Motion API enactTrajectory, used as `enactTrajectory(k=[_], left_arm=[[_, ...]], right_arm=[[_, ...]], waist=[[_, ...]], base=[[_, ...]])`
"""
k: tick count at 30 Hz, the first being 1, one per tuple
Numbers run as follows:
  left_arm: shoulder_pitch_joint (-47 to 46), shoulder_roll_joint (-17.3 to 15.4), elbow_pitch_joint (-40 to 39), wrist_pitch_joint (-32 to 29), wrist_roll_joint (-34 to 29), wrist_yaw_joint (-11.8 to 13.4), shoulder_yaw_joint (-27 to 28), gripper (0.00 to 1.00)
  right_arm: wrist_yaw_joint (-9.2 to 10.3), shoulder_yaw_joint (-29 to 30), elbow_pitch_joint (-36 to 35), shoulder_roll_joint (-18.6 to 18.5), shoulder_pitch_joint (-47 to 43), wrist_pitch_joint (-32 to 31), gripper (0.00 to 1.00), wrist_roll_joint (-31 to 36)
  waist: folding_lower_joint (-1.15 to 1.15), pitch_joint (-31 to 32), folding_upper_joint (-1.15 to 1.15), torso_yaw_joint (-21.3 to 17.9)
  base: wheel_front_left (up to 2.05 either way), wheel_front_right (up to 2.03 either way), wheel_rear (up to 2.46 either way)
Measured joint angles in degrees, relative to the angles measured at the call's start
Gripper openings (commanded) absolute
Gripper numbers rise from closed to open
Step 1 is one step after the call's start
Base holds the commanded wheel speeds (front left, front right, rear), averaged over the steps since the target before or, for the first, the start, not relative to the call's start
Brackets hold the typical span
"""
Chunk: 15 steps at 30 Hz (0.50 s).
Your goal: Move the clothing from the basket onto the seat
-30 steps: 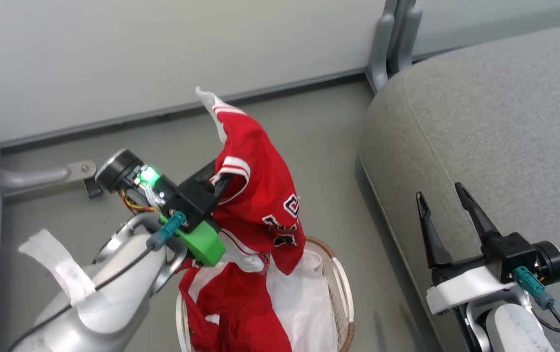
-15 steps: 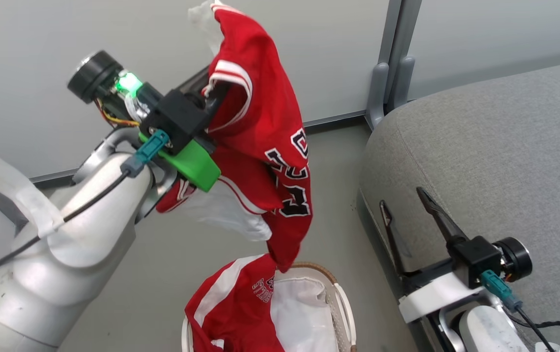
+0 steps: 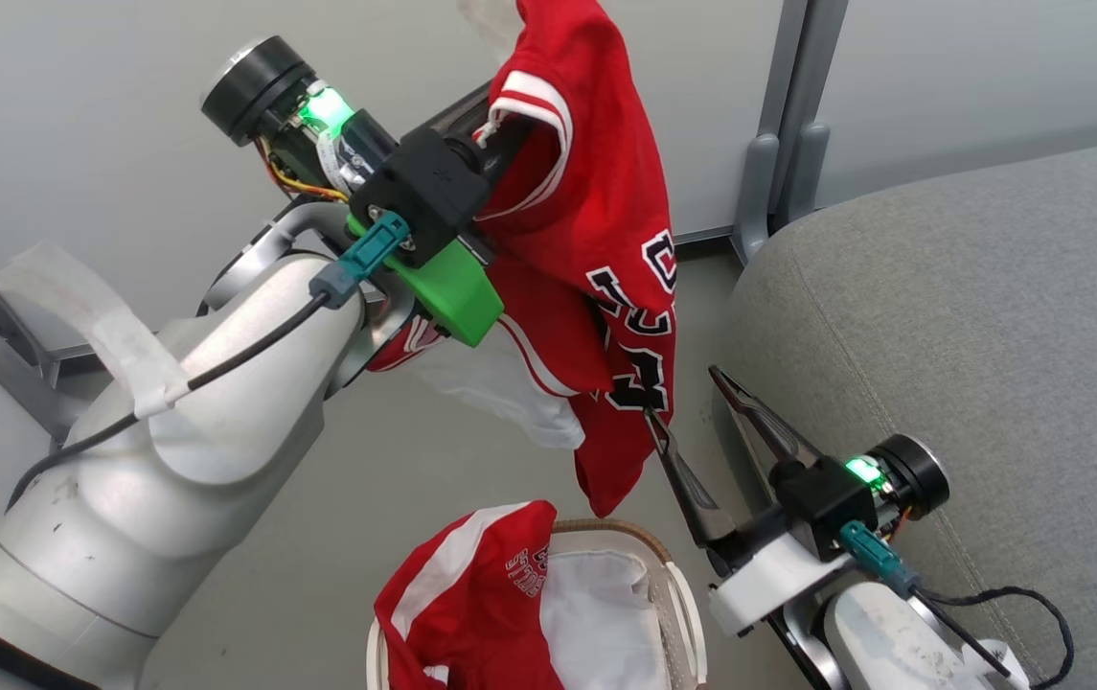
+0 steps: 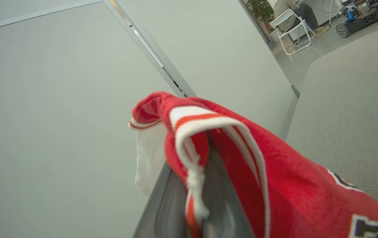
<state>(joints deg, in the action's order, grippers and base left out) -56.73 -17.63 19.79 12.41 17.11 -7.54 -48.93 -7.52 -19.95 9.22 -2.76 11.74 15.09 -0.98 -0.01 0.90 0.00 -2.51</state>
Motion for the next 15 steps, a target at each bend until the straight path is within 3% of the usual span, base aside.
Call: enactTrajectory(k=[8,15], left_arm=[[-1.5,1.8,-0.8,0.3,0.7,0.0,-2.0,0.00],[-1.4,2.3,-1.6,0.8,1.4,0.0,-3.0,0.00]], right_arm=[[0.00,-2.8,5.8,0.0,8.4,0.0,1.00,1.1],[0.00,-5.0,9.5,0.0,13.9,0.0,1.00,-2.3]], waist=[[0.00,0.0,0.00,1.5],[0.00,-0.4,0.00,2.5]], base=[[0.00,0.00,0.00],[0.00,0.00,0.00]])
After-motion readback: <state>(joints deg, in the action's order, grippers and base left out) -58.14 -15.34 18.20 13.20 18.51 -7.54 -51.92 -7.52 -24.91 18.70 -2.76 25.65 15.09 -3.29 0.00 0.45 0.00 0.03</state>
